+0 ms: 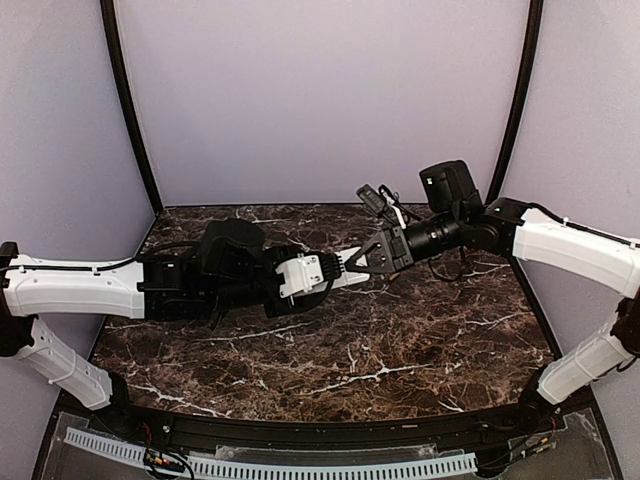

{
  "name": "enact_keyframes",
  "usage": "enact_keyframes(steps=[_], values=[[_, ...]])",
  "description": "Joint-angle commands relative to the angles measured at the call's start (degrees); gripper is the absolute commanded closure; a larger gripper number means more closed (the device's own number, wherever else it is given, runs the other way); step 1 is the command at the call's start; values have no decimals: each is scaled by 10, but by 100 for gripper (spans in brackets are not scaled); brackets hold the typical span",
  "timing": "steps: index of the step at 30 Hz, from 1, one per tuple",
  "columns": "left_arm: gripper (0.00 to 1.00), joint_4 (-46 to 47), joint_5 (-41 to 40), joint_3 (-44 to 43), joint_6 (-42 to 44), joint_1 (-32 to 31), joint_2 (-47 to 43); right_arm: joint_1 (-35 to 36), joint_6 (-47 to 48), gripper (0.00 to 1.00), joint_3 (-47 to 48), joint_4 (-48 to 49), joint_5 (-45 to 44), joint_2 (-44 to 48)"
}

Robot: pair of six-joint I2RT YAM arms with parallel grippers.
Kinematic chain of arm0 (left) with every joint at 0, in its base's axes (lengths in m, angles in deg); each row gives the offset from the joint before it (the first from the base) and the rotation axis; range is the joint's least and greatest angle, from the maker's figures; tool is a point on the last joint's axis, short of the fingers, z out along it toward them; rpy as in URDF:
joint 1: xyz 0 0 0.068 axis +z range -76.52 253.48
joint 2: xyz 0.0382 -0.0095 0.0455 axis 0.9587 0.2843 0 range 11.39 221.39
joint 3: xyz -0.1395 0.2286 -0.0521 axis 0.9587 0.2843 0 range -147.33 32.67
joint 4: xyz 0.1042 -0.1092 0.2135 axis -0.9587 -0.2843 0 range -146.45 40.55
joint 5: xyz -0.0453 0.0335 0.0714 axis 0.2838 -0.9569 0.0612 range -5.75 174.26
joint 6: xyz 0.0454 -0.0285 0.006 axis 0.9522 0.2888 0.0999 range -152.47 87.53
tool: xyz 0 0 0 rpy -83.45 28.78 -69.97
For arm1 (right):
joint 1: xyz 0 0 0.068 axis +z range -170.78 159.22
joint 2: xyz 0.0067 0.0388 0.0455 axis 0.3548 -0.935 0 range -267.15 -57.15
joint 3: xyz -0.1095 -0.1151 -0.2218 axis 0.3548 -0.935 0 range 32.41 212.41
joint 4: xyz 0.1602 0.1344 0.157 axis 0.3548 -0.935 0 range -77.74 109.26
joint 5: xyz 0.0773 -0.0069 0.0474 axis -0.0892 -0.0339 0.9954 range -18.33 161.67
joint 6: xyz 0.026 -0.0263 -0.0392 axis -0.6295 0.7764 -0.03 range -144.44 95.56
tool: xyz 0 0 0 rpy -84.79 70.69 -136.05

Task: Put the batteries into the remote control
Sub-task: Remove the battery cover from the remote control.

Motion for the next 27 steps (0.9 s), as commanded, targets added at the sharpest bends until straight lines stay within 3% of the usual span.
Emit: enact_keyframes(steps=[1, 5, 11, 14, 19, 23, 27], values=[[100, 7, 1, 13, -27, 6, -40, -21, 50, 87, -15, -43, -42, -1], [100, 6, -2, 21, -28, 8, -46, -26, 59, 81, -12, -57, -31, -2], [100, 9, 5, 23, -31, 8, -40, -26, 52, 55, 9, -41, 32, -10], [100, 7, 3, 22, -32, 9, -35, -27, 57, 49, 29, -58, 35, -7], [100, -2, 3, 21, -31, 9, -30, -33, 57, 50, 44, -93, 22, -2], [100, -2, 4, 18, -32, 10, -25, -34, 34, 62, 41, -96, 17, -1], [100, -15, 5, 16, -32, 11, -21, -33, 18, 66, 30, -79, 33, 3]])
